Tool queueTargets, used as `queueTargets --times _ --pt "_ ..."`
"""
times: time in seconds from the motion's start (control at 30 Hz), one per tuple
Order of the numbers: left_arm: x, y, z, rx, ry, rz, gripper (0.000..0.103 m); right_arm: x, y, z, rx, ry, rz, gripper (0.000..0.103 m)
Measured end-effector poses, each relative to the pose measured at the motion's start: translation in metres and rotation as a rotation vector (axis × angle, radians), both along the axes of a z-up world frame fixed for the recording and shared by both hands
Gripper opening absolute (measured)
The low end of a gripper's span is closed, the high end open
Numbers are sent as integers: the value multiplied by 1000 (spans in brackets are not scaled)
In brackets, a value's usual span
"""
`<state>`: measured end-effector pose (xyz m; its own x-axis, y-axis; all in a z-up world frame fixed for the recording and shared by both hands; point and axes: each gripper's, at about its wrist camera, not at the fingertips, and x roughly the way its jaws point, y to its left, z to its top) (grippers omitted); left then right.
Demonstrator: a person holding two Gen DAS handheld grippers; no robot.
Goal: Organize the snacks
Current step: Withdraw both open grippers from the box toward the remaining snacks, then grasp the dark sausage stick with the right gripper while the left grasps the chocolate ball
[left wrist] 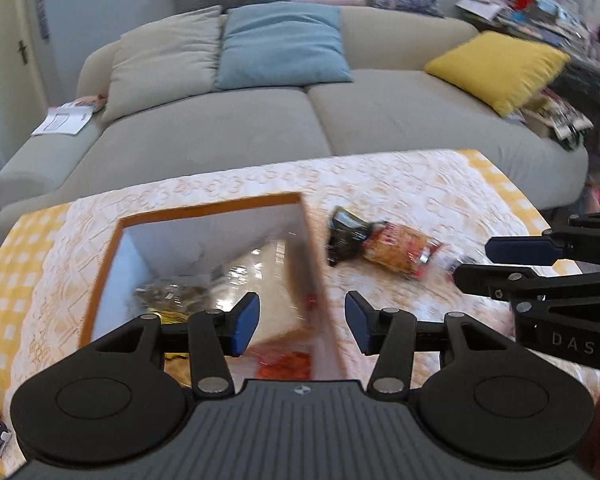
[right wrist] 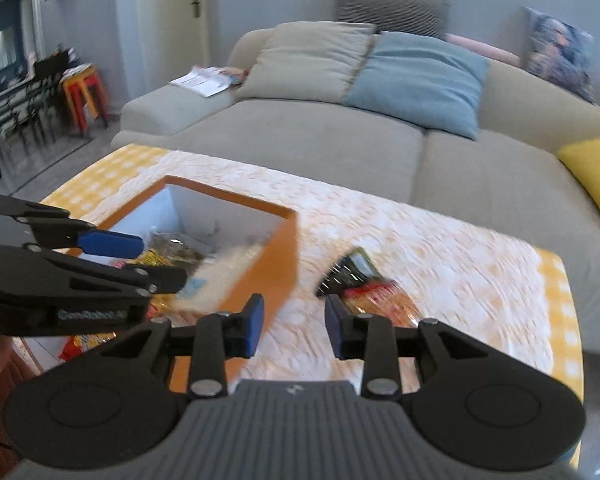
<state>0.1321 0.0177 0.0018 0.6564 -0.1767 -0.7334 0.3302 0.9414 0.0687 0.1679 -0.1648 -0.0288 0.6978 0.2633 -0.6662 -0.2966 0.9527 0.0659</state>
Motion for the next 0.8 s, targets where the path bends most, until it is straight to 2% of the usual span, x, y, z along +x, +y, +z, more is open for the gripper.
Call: queueTargets --times 0.17,0.2,0.43,0.57,0.8 --pt "-14 -30 -8 26 29 -76 58 -20 -51 -19 85 41 -115 34" --pt "-16 -35 -9 20 38 -91 58 -22 -59 -24 91 52 -132 38" --pt "-21 -60 -27 -17 154 -153 58 -30 -108 -63 86 166 -278 44" --pt "-20 -74 -39 6 210 -167 58 -27 -126 -83 135 259 -338 51" --pt "-7 -89 -56 27 277 -148 58 -11 -146 -107 255 372 -465 50"
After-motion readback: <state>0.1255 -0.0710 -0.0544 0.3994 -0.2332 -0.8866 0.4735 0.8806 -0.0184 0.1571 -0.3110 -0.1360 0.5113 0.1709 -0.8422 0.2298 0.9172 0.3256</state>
